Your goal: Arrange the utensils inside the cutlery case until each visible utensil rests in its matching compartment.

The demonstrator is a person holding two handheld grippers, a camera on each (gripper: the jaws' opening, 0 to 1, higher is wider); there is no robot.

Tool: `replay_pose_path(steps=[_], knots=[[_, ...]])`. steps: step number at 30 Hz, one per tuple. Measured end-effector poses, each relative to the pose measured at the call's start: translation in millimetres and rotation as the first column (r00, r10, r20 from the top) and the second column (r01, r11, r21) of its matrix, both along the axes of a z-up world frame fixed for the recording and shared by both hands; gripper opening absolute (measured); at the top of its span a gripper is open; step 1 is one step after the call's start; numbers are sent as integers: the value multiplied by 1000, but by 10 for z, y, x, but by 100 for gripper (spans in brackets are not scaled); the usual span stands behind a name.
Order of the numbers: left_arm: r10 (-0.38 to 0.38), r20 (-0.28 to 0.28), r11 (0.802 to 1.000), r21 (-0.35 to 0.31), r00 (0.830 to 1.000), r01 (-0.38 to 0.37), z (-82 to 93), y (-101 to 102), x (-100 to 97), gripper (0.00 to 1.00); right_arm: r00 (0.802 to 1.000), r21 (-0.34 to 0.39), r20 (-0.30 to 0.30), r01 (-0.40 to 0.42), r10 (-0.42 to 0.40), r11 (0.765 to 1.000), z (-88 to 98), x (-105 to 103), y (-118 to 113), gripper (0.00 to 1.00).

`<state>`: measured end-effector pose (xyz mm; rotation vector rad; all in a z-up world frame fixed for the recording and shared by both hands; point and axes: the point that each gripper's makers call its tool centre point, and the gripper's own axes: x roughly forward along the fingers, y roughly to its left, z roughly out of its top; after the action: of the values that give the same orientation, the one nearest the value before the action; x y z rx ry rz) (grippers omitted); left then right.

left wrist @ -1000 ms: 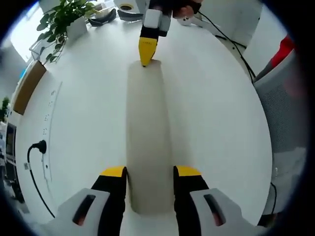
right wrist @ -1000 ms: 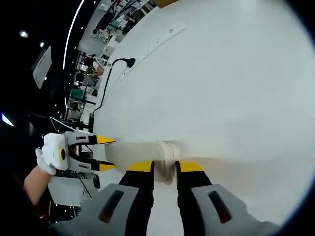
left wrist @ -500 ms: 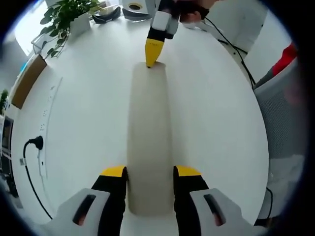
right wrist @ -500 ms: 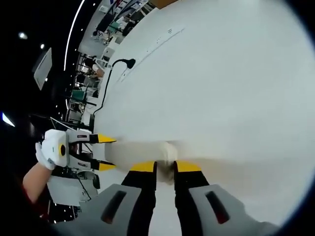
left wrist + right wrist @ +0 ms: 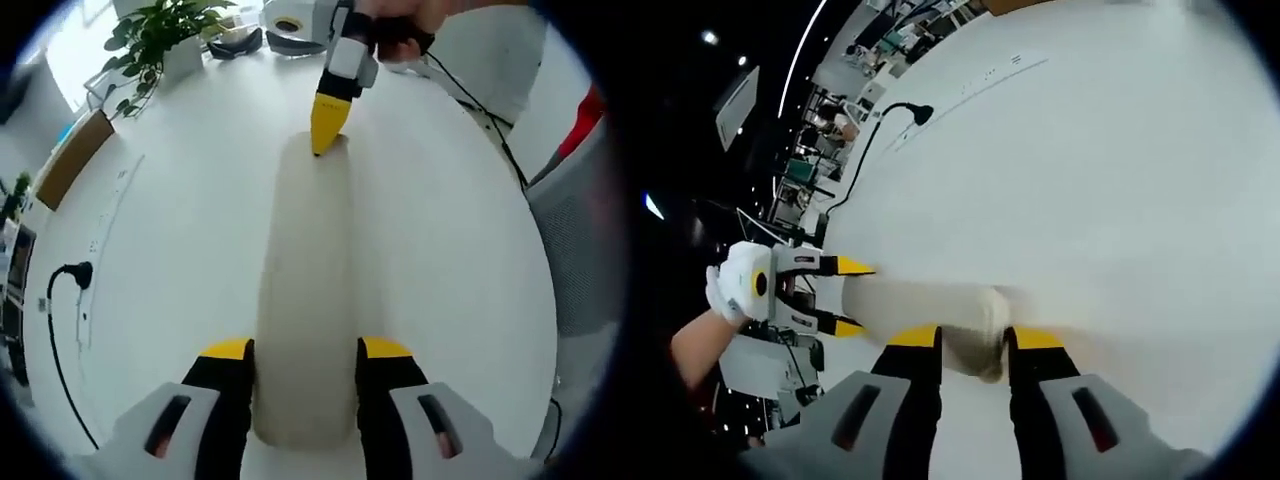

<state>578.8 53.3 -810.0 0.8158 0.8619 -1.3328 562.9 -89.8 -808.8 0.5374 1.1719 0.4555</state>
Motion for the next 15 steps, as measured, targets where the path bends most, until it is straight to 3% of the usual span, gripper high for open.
replay_pose_path(steps=[2, 8, 11, 13, 15], knots=[[64, -17, 998, -20, 998, -65, 16, 55, 26, 43, 1000, 6, -6, -10, 10, 1000, 1, -13, 23, 23], [101, -23, 994, -32, 995, -102, 1, 127, -95, 43, 1000, 46, -11, -4, 4, 999, 0, -21, 74, 22], [132, -24, 989, -57, 991, -133, 1, 141, -246, 42, 999, 59, -13, -33, 33, 998, 1, -96, 83, 21], [130, 12, 987, -100, 991, -128, 11, 130, -284, 42, 999, 64, -4, -49, 49, 997, 3, -150, 70, 21], [148, -1, 983, -110, 989, -147, 10, 137, -329, 42, 999, 73, -14, -39, 40, 997, -2, -180, 70, 21]])
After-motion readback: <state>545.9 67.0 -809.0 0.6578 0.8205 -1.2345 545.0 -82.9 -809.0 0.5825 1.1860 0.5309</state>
